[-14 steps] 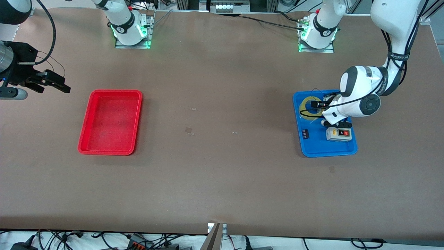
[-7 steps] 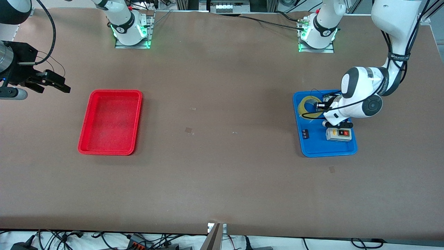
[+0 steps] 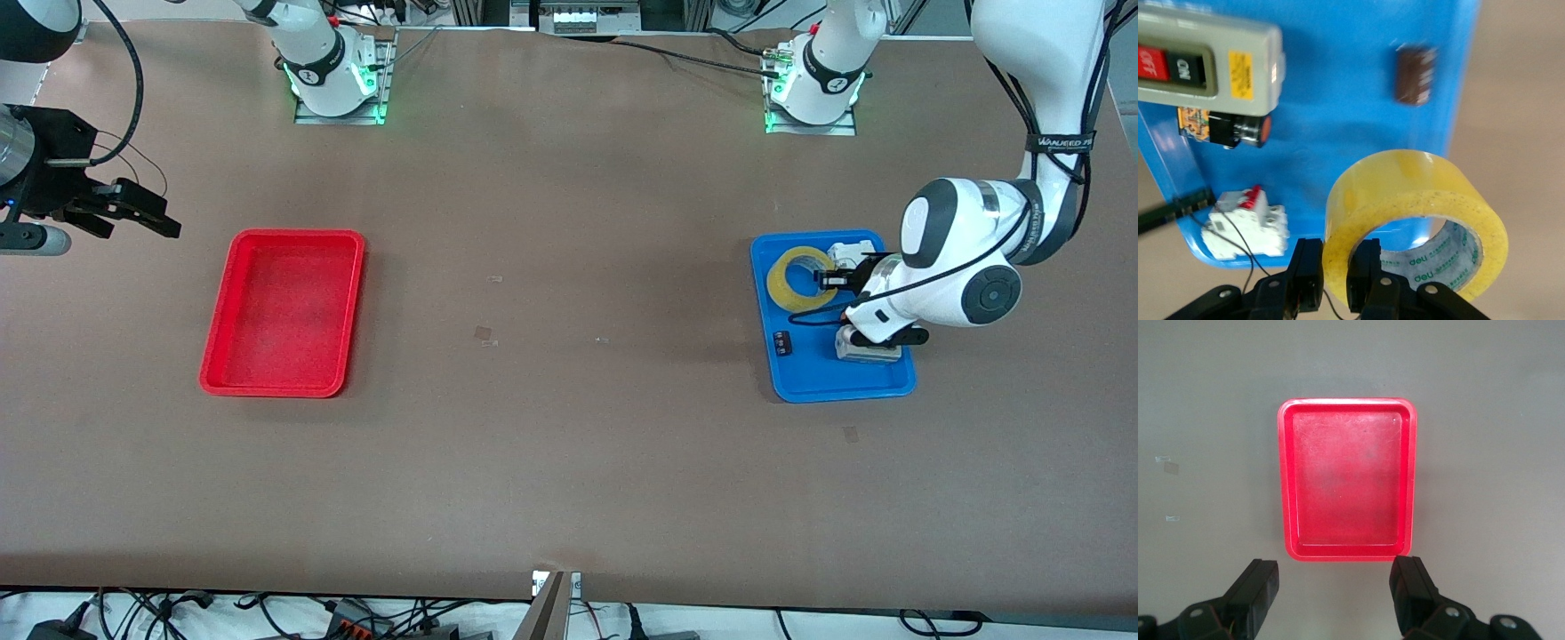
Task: Place and move tape with both arms
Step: 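Carry the tape with the left gripper toward the table's middle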
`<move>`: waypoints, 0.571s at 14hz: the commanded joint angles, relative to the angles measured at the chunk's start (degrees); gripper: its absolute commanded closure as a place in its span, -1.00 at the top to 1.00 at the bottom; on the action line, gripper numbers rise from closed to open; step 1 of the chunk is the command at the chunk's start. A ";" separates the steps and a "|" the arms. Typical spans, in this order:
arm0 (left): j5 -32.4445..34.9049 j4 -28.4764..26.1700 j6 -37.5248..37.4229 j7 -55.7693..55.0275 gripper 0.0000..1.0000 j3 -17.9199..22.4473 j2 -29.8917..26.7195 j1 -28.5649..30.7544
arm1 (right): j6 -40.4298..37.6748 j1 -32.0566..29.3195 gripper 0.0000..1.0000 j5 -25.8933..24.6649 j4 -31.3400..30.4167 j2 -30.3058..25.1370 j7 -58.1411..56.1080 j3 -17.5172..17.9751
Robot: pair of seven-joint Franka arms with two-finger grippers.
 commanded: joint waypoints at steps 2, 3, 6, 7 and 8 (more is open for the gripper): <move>-7.63 16.56 -4.50 -16.58 -0.99 -0.09 11.16 -9.12 | -0.63 -0.95 1.00 0.33 0.34 -0.53 -0.06 0.96; -10.26 20.77 -4.50 -20.27 -0.99 -0.09 13.80 -11.76 | -0.72 -0.95 1.00 0.33 0.34 -0.53 -0.49 0.96; -15.02 26.77 -3.19 -28.38 -0.99 -0.09 19.35 -19.50 | -0.55 -1.04 1.00 -0.45 0.34 0.17 -0.76 0.87; -16.69 27.48 -0.92 -29.70 -0.99 -0.09 20.67 -21.70 | -0.11 -1.12 1.00 -0.46 0.34 0.35 -0.76 0.87; -18.53 27.49 1.45 -31.54 -0.98 0.00 21.47 -24.07 | -0.02 -1.12 1.00 -0.46 0.34 0.70 -0.59 0.87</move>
